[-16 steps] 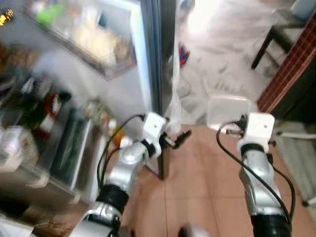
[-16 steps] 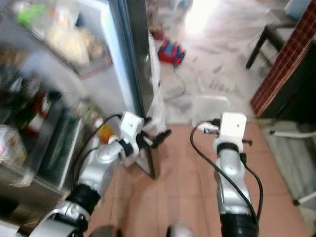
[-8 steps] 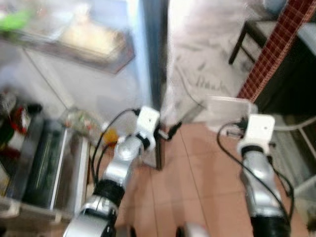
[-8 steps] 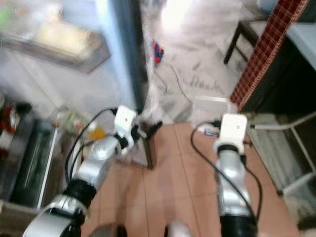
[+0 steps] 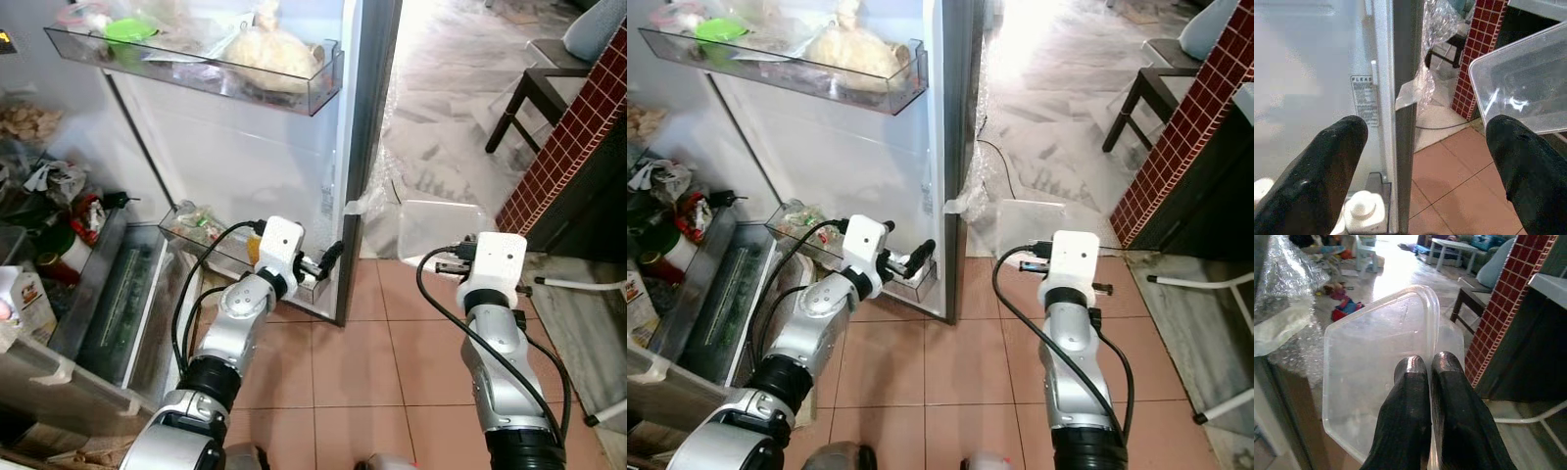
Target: Restocking fridge
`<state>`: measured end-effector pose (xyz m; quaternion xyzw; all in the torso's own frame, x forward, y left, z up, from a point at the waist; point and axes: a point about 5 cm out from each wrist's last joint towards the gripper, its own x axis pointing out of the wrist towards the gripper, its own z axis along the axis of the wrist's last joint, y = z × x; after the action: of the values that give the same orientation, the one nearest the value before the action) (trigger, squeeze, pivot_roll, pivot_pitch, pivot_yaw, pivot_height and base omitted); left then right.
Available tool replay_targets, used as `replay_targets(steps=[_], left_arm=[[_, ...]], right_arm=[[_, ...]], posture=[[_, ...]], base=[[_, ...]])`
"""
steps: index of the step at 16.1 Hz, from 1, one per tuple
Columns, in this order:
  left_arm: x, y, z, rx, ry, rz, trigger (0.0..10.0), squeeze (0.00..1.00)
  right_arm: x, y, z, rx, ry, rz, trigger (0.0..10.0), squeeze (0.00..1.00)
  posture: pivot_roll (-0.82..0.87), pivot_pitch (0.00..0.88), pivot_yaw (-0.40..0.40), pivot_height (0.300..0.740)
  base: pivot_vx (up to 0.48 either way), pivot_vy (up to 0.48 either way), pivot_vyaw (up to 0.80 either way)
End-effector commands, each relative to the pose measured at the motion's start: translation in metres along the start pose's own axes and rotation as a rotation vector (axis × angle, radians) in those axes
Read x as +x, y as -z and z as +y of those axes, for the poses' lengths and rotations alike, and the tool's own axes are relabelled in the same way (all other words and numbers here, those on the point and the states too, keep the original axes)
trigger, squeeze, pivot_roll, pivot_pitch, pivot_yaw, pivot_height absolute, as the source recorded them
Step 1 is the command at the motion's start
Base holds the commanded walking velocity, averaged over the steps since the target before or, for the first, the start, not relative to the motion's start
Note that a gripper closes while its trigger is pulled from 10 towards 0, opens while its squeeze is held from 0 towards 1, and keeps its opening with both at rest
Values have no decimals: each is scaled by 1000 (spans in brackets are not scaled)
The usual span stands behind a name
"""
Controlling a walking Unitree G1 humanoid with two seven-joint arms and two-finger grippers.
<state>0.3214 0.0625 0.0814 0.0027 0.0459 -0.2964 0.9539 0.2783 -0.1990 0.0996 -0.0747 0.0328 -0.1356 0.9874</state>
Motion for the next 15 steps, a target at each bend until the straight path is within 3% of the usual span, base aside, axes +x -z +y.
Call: replay_targets(steps=[1,15], left_arm=[[2,-4,2,22,-2,-7,10000,0],[3,-1,1,31,-10,2,10000,0]], right_arm=[[1,-5,1,3,4,-16,10000,0],[0,-4,4,6,7,-3,10000,0]], posture=[[9,56,19,740],[9,61,20,740]], base=[[330,0,0],[383,0,0]])
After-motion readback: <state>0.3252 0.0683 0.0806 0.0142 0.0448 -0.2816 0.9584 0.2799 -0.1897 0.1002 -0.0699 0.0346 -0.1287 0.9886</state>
